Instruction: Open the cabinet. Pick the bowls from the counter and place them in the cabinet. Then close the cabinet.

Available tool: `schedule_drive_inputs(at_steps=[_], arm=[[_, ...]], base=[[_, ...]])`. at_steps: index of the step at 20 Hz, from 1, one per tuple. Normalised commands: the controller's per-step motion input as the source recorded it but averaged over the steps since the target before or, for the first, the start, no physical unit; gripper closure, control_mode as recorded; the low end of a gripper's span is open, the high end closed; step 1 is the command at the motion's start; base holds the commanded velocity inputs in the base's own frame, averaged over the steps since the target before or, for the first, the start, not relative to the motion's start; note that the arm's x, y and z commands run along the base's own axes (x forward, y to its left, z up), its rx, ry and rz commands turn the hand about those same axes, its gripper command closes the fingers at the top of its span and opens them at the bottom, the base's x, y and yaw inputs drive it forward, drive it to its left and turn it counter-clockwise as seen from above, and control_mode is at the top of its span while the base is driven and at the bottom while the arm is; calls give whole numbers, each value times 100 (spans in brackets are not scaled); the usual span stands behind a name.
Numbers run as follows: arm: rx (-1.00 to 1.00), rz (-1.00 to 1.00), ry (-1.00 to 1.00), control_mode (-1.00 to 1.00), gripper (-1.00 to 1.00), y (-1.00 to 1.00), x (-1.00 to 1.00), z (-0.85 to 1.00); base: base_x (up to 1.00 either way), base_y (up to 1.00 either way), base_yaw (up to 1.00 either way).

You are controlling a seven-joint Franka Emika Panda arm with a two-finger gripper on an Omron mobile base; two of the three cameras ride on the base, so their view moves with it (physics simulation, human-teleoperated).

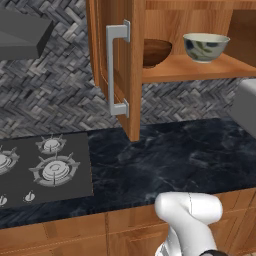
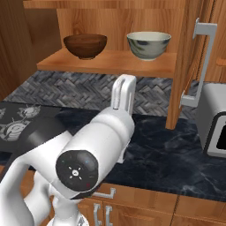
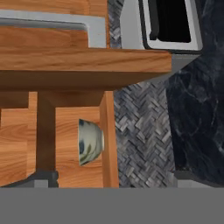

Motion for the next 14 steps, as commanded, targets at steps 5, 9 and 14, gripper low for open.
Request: schedule_drive_inputs(at_steps=[5,9,14], arm=[[0,0,-6,-100,-100,-8,-21,22],[0,0,0,-100,-100,-26,-8,19],[0,0,0,-100,-100,-32,0,3]], base=[[0,0,0],[0,0,0],[0,0,0]])
